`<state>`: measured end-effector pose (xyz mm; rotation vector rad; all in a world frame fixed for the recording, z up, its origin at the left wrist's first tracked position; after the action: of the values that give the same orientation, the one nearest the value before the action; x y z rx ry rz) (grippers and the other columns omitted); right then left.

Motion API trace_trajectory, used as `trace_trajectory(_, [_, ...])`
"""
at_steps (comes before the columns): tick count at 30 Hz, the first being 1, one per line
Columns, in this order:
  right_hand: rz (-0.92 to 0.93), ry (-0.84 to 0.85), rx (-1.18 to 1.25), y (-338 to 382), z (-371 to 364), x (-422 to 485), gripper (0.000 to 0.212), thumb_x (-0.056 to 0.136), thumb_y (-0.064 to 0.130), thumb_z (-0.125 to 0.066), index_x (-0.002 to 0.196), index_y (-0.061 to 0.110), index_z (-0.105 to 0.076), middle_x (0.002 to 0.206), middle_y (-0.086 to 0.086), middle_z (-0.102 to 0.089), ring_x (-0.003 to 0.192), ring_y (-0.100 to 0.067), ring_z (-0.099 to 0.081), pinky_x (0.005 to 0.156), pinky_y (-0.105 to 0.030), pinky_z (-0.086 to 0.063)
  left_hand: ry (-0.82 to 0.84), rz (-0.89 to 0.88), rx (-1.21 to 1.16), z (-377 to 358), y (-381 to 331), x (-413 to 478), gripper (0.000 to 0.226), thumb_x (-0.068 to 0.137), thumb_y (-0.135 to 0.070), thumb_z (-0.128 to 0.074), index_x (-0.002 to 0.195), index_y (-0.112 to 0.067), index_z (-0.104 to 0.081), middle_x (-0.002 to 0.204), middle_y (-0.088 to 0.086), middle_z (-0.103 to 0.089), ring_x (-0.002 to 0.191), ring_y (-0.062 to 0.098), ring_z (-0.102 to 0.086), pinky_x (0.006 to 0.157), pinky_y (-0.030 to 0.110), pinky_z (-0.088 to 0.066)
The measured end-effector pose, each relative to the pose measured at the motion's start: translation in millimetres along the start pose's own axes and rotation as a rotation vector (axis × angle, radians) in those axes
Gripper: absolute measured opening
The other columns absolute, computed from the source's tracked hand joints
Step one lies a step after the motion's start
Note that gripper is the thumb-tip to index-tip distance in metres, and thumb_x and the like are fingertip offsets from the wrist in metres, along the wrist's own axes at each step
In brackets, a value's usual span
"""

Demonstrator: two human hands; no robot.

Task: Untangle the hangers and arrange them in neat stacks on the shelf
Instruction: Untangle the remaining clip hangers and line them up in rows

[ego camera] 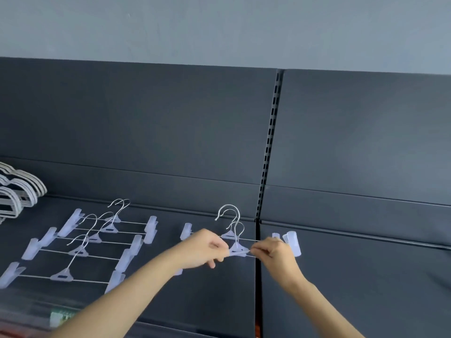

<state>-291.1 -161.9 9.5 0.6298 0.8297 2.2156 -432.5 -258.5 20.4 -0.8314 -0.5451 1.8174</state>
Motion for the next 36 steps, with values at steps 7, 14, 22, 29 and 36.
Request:
trace_trajectory(7, [-0.139,-0.072,-0.129,-17.9,-32.2,-20.7,0.021,0.089,0.017,-0.052,0.074,0.006,-0.063,0.069,0.007,-0.046,0.082,-0.017,-0.045,0.066,-0.028,-0.039,-0.238,-0.072,0.324,-27.3,28.8,15.8,0.025,0.089,-0.017,-0.044,0.068,-0.015,-0.058,0.071,0.0,-0.054,0.065,0.01,-0.042,0.055,0.027,-0.033])
trace_trajectory(14, [-0.199,-0.106,-0.469,-16.4,-42.2,-22.5,0.015,0.082,0.015,-0.054,0.071,0.014,-0.064,0.075,0.006,-0.038,0.082,-0.016,-0.038,0.044,-0.022,-0.022,-0.27,-0.128,0.296,-38.1,48.0,35.0,0.023,0.09,-0.023,-0.053,0.082,-0.012,-0.07,0.071,-0.013,-0.037,0.085,0.016,-0.055,0.071,0.03,-0.042])
trace_trajectory(22, [-0.129,-0.039,-0.689,-13.1,-47.6,-22.6,0.035,0.021,0.011,-0.083,0.037,0.023,-0.054,0.045,0.009,-0.049,0.046,-0.012,-0.043,0.041,-0.017,-0.018,-0.352,-0.153,0.367,-36.3,53.0,36.5,0.023,0.09,-0.026,-0.051,0.088,-0.01,-0.068,0.091,-0.003,-0.055,0.094,0.014,-0.052,0.071,0.028,-0.041])
trace_trajectory(29, [0.017,-0.275,-0.544,-15.3,-11.4,-47.5,0.018,0.054,0.012,-0.076,0.064,0.025,-0.068,0.065,0.012,-0.063,0.06,-0.015,-0.058,0.048,-0.018,-0.044,-0.503,-0.294,0.36,-37.4,22.8,24.1,0.032,0.087,-0.018,-0.057,0.119,-0.016,-0.061,0.11,0.001,-0.06,0.104,0.021,-0.055,0.084,0.029,-0.044])
trace_trajectory(36, [-0.165,-0.173,-0.306,-54.2,22.4,-59.7,0.023,0.091,0.015,-0.05,0.108,0.009,-0.064,0.105,-0.005,-0.06,0.1,-0.024,-0.053,0.076,-0.029,-0.046,-0.425,-0.394,0.376,-73.5,-14.7,32.8,0.014,0.062,-0.019,-0.083,0.071,-0.024,-0.075,0.074,-0.011,-0.066,0.073,0.011,-0.062,0.061,0.013,-0.045])
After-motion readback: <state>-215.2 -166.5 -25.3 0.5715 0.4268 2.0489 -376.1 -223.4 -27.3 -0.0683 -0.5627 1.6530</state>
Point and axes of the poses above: each hand's wrist, its own x-axis towards the middle knuckle, its own z-axis out of the back of the hand, y = z × x, the point moved 7 cm from there along x, towards the middle knuckle
